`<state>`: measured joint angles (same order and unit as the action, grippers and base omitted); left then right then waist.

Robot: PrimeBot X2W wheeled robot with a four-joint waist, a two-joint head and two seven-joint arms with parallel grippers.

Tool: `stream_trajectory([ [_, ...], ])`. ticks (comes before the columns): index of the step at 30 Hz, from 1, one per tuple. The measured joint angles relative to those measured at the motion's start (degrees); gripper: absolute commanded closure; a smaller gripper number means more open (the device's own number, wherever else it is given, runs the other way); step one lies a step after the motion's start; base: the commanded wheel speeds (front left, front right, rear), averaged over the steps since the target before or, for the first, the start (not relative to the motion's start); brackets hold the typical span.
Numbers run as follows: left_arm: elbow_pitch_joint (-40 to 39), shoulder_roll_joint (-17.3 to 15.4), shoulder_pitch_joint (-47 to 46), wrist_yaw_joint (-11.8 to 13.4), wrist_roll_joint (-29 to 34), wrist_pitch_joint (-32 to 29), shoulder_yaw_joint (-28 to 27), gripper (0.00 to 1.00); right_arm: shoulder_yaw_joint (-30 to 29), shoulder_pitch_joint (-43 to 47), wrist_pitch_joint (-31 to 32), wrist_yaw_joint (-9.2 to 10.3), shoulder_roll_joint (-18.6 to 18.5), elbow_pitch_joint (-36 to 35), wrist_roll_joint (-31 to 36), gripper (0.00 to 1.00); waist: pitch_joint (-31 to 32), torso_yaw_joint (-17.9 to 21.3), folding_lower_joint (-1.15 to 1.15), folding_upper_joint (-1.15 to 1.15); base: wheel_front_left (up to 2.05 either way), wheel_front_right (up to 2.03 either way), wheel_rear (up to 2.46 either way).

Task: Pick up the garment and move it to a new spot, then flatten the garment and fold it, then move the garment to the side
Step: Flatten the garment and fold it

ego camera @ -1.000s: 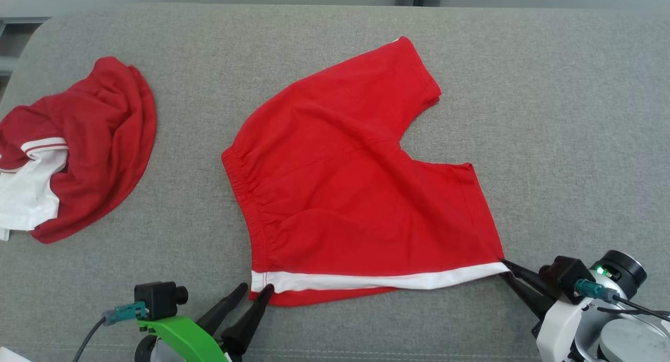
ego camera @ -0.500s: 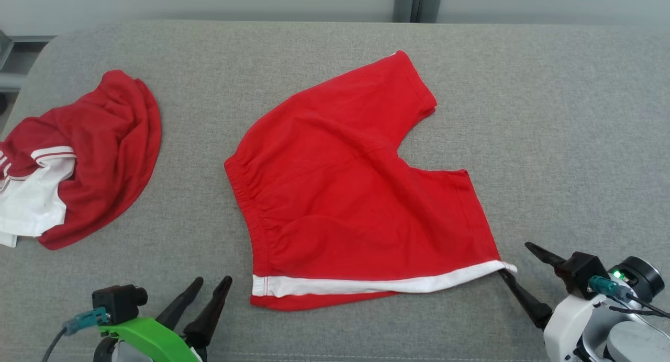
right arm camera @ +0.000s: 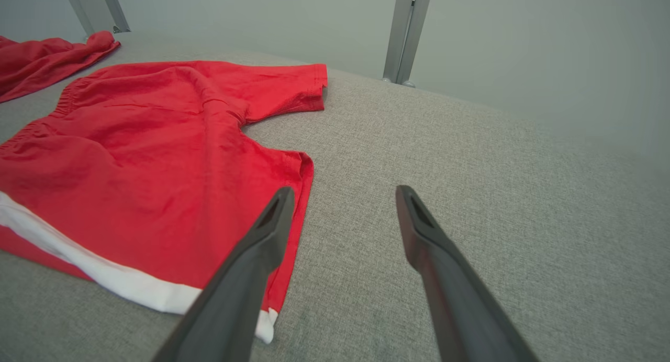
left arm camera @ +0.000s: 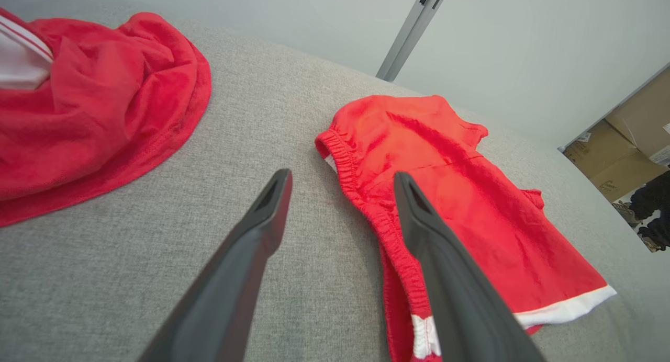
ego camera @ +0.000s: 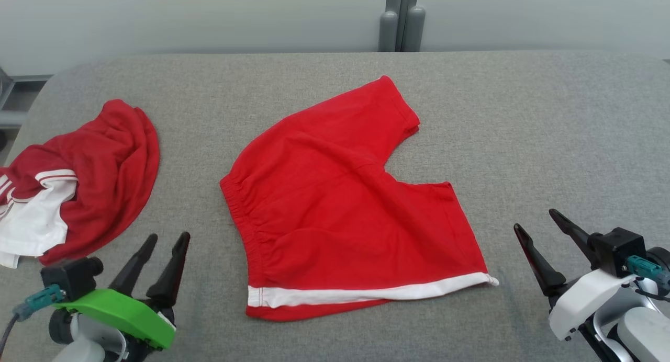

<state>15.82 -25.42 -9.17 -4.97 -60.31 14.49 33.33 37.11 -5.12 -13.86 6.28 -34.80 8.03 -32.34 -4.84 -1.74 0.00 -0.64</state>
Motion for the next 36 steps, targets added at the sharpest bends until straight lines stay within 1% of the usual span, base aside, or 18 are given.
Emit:
stream_trajectory([
  [1, -0.66, 0.12, 0.0, 0.34, 1.27, 0.0, -1.43, 0.0, -0.19, 0.4, -0.07, 0.36, 0.22, -0.32, 0.01, 0.0, 0.34, 0.12, 0.0, 0.0, 0.0, 0.0, 0.0],
  [5, -3.28, 0.79, 0.2, 1.65, 4.64, -0.05, -6.79, 0.0, -1.41, 1.07, -0.23, 0.38, 0.66, -1.57, 0.41, 0.0, 1.55, 0.68, 0.0, 0.0, 0.0, 0.0, 0.0],
  [8, -4.69, 1.23, 1.98, 2.08, 6.64, -0.05, -8.54, 0.0, -2.58, 1.21, -0.24, 0.47, 1.32, -2.35, 0.74, 0.0, 2.43, 1.16, 0.0, 0.0, 0.0, 0.0, 0.0],
  [10, -5.58, 1.67, 4.81, 2.55, 8.43, -0.05, -9.44, 0.0, -3.64, 1.88, -0.32, 0.82, 2.27, -3.05, 1.14, 0.0, 3.2, 1.7, 0.0, 0.0, 0.0, 0.0, 0.0],
  [14, -6.95, 2.2, 6.56, 2.76, 11.63, -0.05, -9.98, 0.0, -5.23, 3.51, -0.41, 0.85, 2.57, -3.08, 1.58, 0.0, 4.29, 2.23, 0.0, 0.0, 0.0, 0.0, 0.0],
  [24, -9.34, 3.11, 10.02, 2.98, 15.32, -0.05, -11.81, 0.0, -11.39, 5.4, -0.49, 0.88, 4.3, -4.25, 2.65, 0.0, 6.07, 2.16, 0.0, 0.0, 0.0, 0.0, 0.0],
  [30, -10.85, 3.81, 10.36, 2.96, 17.41, -0.05, -12.13, 0.0, -16.42, 7.48, -0.56, 0.88, 5.48, -3.48, 3.78, 0.0, 6.06, 2.0, 0.0, 0.0, 0.0, 0.0, 0.0],
  [36, -11.16, 4.6, 10.45, 2.55, 18.75, -0.05, -12.12, 0.0, -19.0, 9.61, -0.56, 0.89, 6.32, -2.77, 4.66, 0.0, 5.83, 1.93, 0.0, 0.0, 0.0, 0.0, 0.0],
])
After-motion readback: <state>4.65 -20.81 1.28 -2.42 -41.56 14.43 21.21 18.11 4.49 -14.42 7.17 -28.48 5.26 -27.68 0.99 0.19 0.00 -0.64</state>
